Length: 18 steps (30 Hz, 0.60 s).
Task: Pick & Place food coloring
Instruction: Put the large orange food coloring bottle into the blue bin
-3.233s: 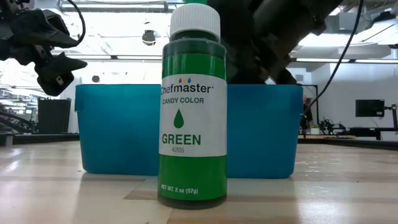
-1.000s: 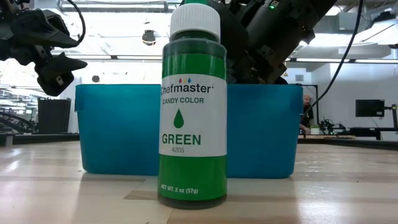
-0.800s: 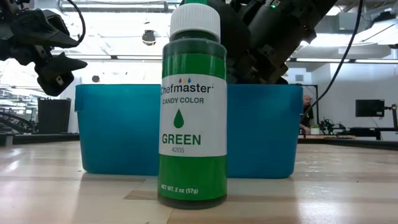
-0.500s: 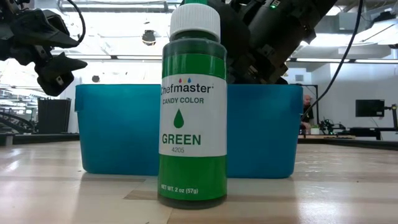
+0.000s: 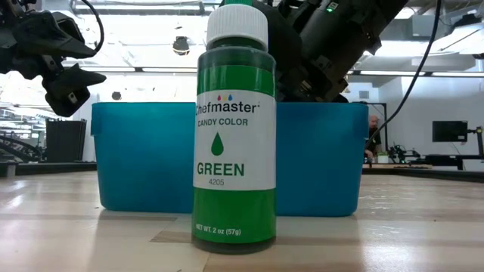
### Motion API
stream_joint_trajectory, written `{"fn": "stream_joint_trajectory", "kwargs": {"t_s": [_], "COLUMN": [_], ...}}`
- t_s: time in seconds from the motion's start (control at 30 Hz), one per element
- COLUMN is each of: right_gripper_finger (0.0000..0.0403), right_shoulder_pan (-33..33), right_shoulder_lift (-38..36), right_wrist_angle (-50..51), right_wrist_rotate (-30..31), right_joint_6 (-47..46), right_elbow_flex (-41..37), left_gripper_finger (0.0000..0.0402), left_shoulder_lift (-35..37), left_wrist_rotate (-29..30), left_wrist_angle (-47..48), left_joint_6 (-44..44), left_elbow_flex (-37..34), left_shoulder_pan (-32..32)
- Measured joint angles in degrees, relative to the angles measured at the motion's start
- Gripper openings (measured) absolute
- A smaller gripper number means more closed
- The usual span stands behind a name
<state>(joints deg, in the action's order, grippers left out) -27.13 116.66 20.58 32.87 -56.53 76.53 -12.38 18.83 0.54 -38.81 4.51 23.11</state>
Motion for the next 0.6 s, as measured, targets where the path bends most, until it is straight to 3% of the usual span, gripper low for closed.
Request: {"fn": "stream_joint_trajectory", "kwargs": {"t_s": [0.33,0.6], "right_gripper_finger": [0.0110,0.0107], "right_shoulder_pan": [0.70,1.84], "right_shoulder_lift": [-1.44,-3.22], "right_wrist_angle": [0.31,12.18], "right_wrist_rotate": [-0.47,0.45], "right_joint_6": [6.48,13.50], "right_elbow_flex": [4.58,13.75], "left_gripper_finger": [0.0174,0.0174], "left_shoulder_lift": [0.02,0.02], "left_wrist_rotate": [2.24,2.71], "left_wrist_angle": [-4.38,-7.21], "left_joint_6": [0.03,1.63], "left_elbow_flex": [-0.02,-0.02], "left_shoulder_pan": [-0.02,-0.02]}}
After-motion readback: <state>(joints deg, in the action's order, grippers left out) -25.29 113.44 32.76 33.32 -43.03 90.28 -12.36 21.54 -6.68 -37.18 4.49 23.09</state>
